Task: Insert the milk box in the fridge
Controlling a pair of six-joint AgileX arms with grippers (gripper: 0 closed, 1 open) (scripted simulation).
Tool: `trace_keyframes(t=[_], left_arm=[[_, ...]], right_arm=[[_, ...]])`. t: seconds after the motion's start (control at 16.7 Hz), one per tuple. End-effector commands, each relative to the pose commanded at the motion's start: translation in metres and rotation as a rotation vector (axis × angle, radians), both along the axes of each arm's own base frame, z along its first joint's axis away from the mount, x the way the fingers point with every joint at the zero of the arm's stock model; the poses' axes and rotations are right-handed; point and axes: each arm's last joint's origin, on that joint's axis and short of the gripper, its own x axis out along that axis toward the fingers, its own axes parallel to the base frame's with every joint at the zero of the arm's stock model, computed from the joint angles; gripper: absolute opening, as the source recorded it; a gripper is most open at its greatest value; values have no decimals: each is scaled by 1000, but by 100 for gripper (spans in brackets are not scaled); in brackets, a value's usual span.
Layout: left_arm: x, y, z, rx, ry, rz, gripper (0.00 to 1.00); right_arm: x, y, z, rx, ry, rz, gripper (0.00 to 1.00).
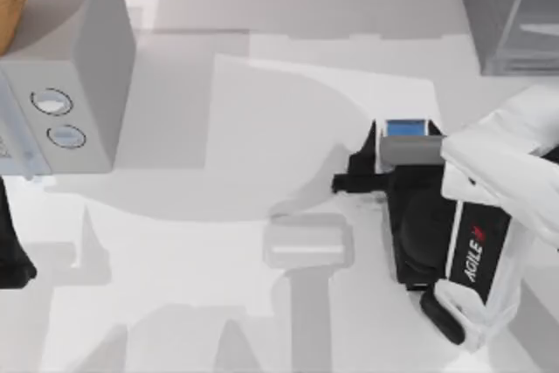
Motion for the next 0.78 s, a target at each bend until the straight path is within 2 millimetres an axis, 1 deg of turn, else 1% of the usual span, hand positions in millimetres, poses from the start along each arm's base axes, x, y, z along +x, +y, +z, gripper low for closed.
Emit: trace_keyframes(t=[0.42,0.48,0.78], left_arm=[[0,0,0,0,0,0,100],[0,0,0,0,0,0,100],[0,0,0,0,0,0,100]], right_arm=[[0,0,0,0,0,0,2],[0,0,0,0,0,0,0],[0,0,0,0,0,0,0]])
